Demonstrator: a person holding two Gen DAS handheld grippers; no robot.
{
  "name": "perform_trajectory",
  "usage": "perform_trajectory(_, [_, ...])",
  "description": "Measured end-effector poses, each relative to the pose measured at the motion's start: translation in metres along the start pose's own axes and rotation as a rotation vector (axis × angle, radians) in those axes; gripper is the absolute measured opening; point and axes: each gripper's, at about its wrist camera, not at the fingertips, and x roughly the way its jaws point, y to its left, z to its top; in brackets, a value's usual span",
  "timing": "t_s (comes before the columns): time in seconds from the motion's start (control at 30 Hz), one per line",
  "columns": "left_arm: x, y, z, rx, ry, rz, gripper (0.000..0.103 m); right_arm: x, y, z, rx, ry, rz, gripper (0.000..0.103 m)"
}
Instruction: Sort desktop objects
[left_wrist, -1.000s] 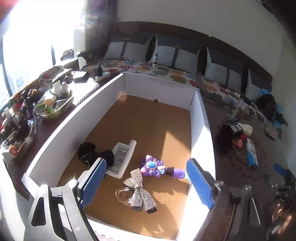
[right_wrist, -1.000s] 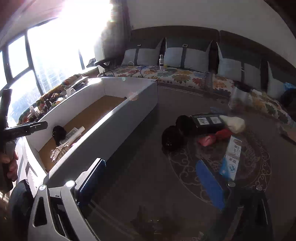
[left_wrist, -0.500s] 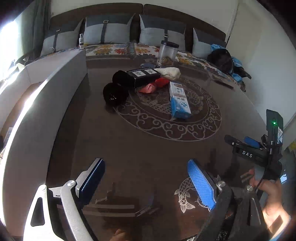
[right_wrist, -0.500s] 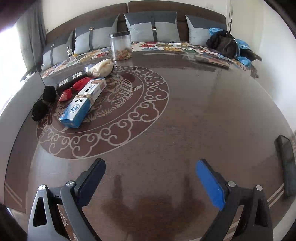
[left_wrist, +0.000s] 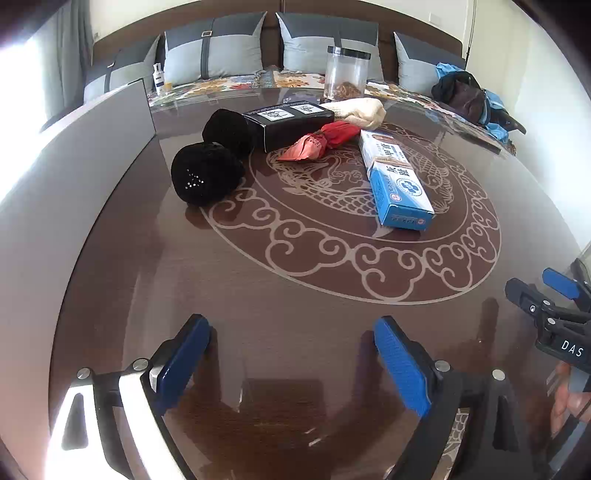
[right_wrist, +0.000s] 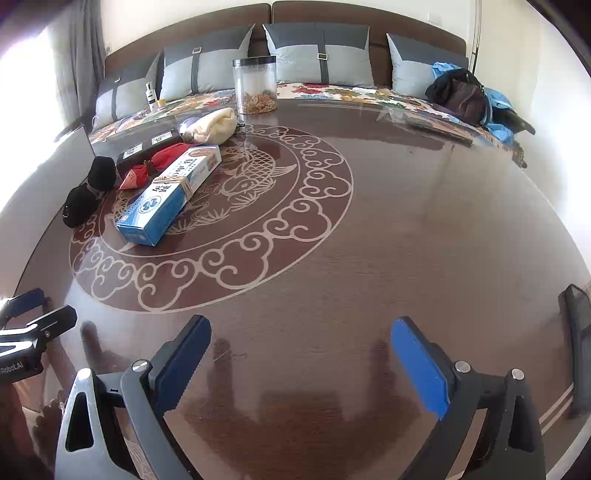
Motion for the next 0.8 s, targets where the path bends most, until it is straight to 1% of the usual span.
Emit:
perform_trajectory(0.07, [0.001, -0.001, 0.0, 0.009, -0.001, 0.006, 0.092, 0.002, 0.004, -0.001, -0.017, -0.001, -0.003, 0.099])
perform_trajectory(0.13, [0.002, -0.003, 0.0, 0.022, 0.002, 0.0, 0.098, 0.003, 0.008, -0.001, -0.039, -0.004, -0.005, 0.099])
perform_trajectory(0.23, [0.005, -0.006, 0.001, 0.039, 0.016, -0.001, 0.103, 0.006, 0.014, -0.002, -0.071, 0.008, -0.01, 0.099])
perform_trajectory(0.43, [0.005, -0.006, 0.001, 0.038, 0.015, -0.002, 0.103, 0.008, 0.009, -0.002, -0.05, 0.02, 0.019, 0.099])
perform_trajectory(0.6, [0.005, -0.006, 0.001, 0.037, 0.015, -0.002, 0.103, 0.01, 0.008, -0.002, -0.038, 0.03, 0.021, 0.103])
perform_trajectory(0.8, [0.005, -0.006, 0.001, 0.037, 0.015, -0.001, 0.103, 0.01, 0.008, -0.002, -0.038, 0.031, 0.023, 0.103])
